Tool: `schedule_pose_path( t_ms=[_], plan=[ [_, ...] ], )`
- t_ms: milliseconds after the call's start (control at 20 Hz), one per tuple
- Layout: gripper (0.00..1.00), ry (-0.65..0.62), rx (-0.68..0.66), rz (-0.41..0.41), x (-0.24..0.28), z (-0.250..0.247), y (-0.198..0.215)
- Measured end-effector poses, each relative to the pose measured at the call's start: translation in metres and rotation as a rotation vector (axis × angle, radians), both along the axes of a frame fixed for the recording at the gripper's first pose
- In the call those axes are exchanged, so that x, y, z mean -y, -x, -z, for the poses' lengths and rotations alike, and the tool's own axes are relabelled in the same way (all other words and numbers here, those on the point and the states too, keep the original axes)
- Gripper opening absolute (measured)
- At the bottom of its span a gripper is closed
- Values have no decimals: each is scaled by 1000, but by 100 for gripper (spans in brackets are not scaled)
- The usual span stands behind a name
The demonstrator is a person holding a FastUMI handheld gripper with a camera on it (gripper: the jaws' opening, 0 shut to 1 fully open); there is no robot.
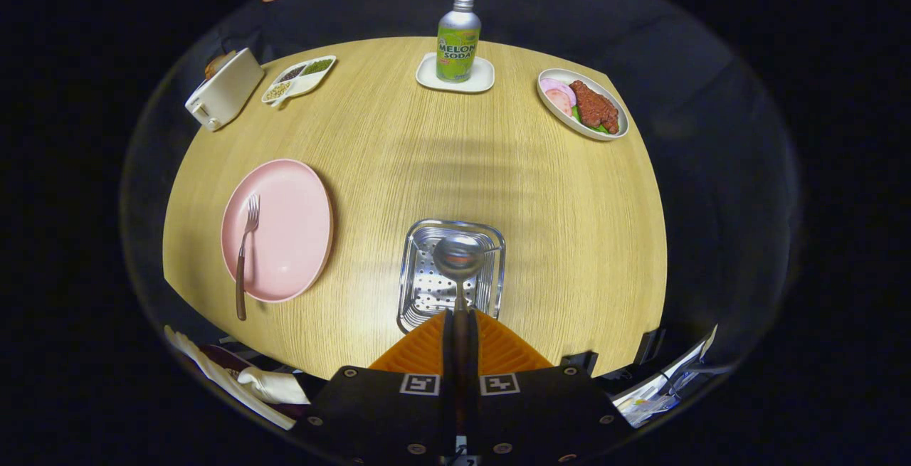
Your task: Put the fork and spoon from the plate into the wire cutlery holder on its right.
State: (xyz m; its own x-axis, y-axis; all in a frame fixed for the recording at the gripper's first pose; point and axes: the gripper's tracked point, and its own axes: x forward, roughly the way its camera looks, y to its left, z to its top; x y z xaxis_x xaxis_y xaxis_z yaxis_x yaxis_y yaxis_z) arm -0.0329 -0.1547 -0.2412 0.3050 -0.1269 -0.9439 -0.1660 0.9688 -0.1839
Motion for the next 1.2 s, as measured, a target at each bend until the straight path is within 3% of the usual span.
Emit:
schedule_pose_path(
  t_ms=[300,350,500,700,850,950,1200],
  plan=[
    [17,-54,61,32,-3,-10,-9],
    [27,-59,78,33,-4,-13,-9],
    [40,-95,122,50,-10,-24,-8],
    [68,-155,197,61,-24,-40,-10],
    [90,-199,263,44,-46,-53,-15],
    [99,-201,309,8,-64,-59,-18],
    [99,-258,419,-90,-133,-65,-29]
  ],
)
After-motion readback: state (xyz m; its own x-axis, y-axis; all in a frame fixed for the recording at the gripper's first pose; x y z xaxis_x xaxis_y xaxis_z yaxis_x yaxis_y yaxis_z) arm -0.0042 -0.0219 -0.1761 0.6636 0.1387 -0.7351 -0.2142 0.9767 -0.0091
